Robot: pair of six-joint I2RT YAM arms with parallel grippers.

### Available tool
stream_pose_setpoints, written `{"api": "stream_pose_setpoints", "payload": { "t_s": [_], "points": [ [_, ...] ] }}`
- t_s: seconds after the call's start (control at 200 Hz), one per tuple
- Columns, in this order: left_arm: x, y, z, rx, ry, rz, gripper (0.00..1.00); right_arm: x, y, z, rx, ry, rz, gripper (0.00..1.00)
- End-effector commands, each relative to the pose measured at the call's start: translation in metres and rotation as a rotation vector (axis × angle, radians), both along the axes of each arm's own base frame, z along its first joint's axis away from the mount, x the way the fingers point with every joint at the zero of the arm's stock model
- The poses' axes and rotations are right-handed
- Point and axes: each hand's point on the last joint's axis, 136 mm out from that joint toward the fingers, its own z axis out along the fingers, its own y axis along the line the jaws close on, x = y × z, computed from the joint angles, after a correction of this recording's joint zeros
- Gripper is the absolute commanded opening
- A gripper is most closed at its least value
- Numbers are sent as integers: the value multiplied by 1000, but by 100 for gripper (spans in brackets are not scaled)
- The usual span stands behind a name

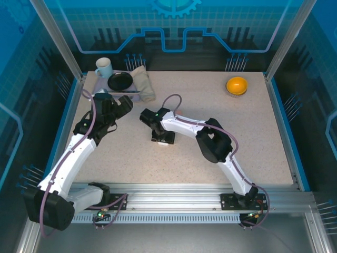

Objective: Insert wireless bluetooth earbuds into charging case

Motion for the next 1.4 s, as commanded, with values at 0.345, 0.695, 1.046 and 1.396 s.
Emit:
{"api": "stream_pose_setpoints", "payload": {
  "t_s": [0.345,0.695,1.046,1.396],
  "points": [
    [-21,-69,-51,-242,40,-353,99,-30,-88,38,104,-76,-189,53],
    [-51,-144,-84,-424,-72,-606,99,-14,-105,65,330,-116,-401,52],
    [-54,-195,-97,-421,-144,-697,90,6,-94,79,511,-84,-545,52],
    [-45,-227,-104,-430,-160,-742,74,17,-73,84,609,-53,-604,52]
  ]
}}
